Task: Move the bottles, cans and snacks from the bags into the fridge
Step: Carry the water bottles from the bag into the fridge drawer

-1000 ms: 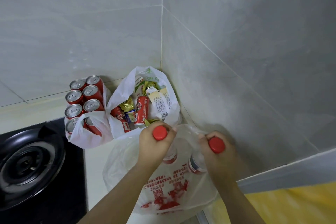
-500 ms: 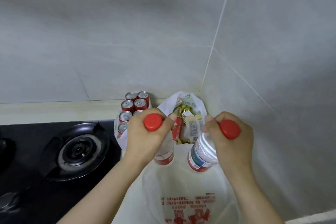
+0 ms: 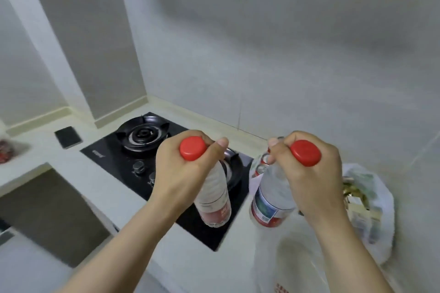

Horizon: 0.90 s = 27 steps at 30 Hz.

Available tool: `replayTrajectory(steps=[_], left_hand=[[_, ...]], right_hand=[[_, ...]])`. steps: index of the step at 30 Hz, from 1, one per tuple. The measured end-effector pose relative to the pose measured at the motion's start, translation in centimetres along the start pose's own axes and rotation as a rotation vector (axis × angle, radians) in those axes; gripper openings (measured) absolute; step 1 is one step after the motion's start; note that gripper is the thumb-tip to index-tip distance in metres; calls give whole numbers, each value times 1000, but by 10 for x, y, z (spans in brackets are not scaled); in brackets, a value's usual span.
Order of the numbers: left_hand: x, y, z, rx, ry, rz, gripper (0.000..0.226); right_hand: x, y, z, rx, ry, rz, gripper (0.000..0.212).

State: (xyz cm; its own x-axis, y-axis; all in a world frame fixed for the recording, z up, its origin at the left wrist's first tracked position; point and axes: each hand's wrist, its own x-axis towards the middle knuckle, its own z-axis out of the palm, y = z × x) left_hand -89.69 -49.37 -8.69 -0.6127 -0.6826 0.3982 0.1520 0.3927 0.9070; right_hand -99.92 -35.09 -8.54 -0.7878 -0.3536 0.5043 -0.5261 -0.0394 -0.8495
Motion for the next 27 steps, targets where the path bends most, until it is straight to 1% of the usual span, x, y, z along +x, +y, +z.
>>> replayTrajectory(steps=[4,11,21,25,27], left_hand=[[-15,5,-55,94,135,11,28],[-43,8,-159,181,353,-19,23],[-94,17,-331,363,596,6,36],[-122,20,-385,427,693,-21,24],[-138,23,-408,451,750,-37,23]], right_hand=[[-6,-20,46,91,-160,-22,32],[-27,-67,142,221,-406,-91,33],[-95,-155,288,376,-642,-150,31],[-129,-187,335,445,-748,-164,32],[-145,-201,356,485,-821,-166,31]])
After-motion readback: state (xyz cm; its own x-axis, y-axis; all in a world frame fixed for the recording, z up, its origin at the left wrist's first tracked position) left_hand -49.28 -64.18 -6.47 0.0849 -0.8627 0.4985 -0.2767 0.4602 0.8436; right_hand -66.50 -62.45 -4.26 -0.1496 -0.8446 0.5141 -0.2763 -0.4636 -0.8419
